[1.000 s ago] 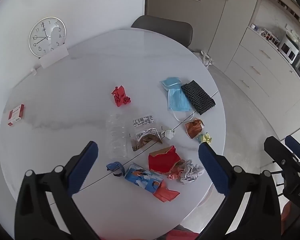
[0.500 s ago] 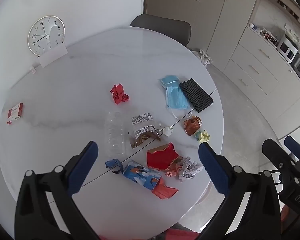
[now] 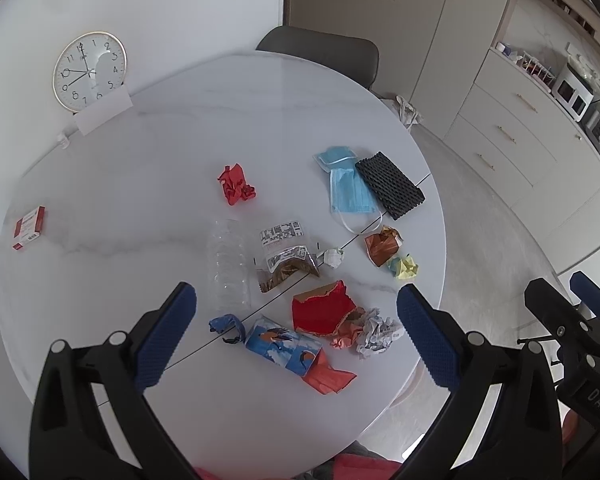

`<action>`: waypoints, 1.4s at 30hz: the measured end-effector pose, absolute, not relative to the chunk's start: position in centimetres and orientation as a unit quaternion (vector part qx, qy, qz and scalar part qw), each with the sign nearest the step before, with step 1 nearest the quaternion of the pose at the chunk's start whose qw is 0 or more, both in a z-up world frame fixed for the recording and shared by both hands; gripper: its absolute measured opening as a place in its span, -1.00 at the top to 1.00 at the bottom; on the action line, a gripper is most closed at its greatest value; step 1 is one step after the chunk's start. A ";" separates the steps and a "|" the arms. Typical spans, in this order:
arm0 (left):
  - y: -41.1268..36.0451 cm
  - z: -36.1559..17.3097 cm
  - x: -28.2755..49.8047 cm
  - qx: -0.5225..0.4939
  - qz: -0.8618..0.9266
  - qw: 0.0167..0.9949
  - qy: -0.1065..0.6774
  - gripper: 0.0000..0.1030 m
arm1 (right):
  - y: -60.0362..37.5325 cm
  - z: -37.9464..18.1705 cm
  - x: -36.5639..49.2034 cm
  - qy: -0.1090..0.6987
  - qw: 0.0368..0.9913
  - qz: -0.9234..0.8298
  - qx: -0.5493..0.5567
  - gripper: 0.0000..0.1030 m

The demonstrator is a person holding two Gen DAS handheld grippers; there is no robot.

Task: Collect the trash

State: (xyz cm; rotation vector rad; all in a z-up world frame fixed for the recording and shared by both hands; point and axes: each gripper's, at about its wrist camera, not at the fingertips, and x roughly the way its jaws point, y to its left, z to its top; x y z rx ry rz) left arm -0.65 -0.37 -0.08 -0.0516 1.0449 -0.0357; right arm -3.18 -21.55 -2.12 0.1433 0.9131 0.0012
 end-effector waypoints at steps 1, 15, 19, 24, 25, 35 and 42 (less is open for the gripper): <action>-0.7 -0.1 -0.6 -0.023 -0.017 0.866 0.499 -0.87 | -21.6 -2.2 -3.2 0.441 0.895 0.001 0.069 -0.96; -0.6 -0.3 -0.8 -0.022 -0.018 0.865 0.500 -0.87 | -21.6 -2.7 -3.7 0.444 0.894 0.002 0.067 -0.96; -0.6 -0.4 -1.2 -0.020 -0.019 0.866 0.499 -0.87 | -21.6 -2.7 -3.7 0.444 0.894 0.002 0.067 -0.96; -0.3 -0.5 -1.3 -0.021 -0.019 0.865 0.501 -0.87 | -21.7 -3.0 -4.0 0.445 0.893 0.002 0.069 -0.96; -0.3 -0.5 -1.4 -0.021 -0.018 0.865 0.501 -0.87 | -21.7 -3.0 -4.1 0.446 0.893 0.003 0.069 -0.96; -0.7 -0.5 -1.3 -0.022 -0.019 0.864 0.503 -0.87 | -21.7 -3.1 -4.1 0.448 0.891 0.003 0.068 -0.96; -0.6 -0.7 -1.3 -0.022 -0.020 0.864 0.503 -0.87 | -21.6 -2.9 -3.9 0.453 0.889 0.004 0.067 -0.96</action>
